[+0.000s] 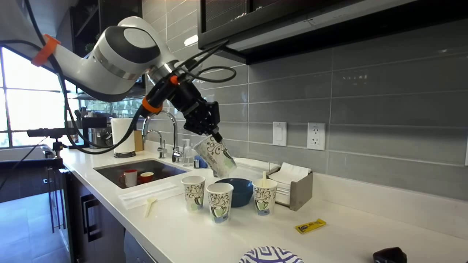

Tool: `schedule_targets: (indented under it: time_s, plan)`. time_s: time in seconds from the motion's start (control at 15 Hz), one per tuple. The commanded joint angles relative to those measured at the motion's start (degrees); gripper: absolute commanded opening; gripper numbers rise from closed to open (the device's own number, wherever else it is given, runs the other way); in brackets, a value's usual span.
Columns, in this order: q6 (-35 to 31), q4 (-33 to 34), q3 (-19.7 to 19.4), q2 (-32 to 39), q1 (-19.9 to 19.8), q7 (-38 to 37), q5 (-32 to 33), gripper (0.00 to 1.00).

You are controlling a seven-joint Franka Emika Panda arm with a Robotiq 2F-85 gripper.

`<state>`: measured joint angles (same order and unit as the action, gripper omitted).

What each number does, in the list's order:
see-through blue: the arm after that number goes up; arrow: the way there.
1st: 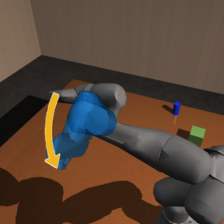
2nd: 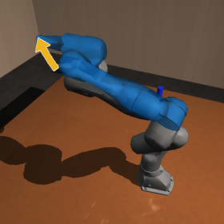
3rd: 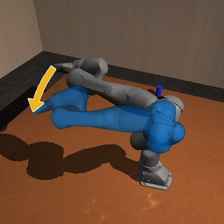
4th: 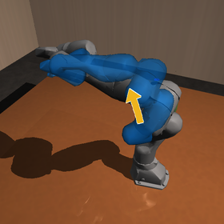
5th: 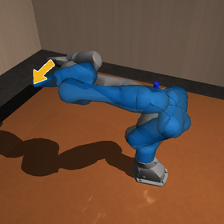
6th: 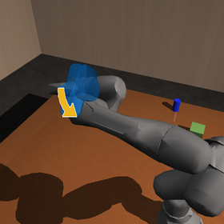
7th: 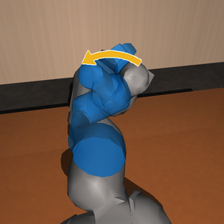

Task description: Pour the contents from one cup to the other

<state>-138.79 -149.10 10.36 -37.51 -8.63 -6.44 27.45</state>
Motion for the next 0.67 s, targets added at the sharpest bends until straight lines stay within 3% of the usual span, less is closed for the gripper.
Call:
schedule_targets:
  time_s: [0.0,0.6]
  plan:
    - [5.55,4.35,2.88,4.39,0.4,-1.2,1.32,0.01]
    - [20.24,17.49,7.73,17.36,2.93,-3.54,8.69,0.01]
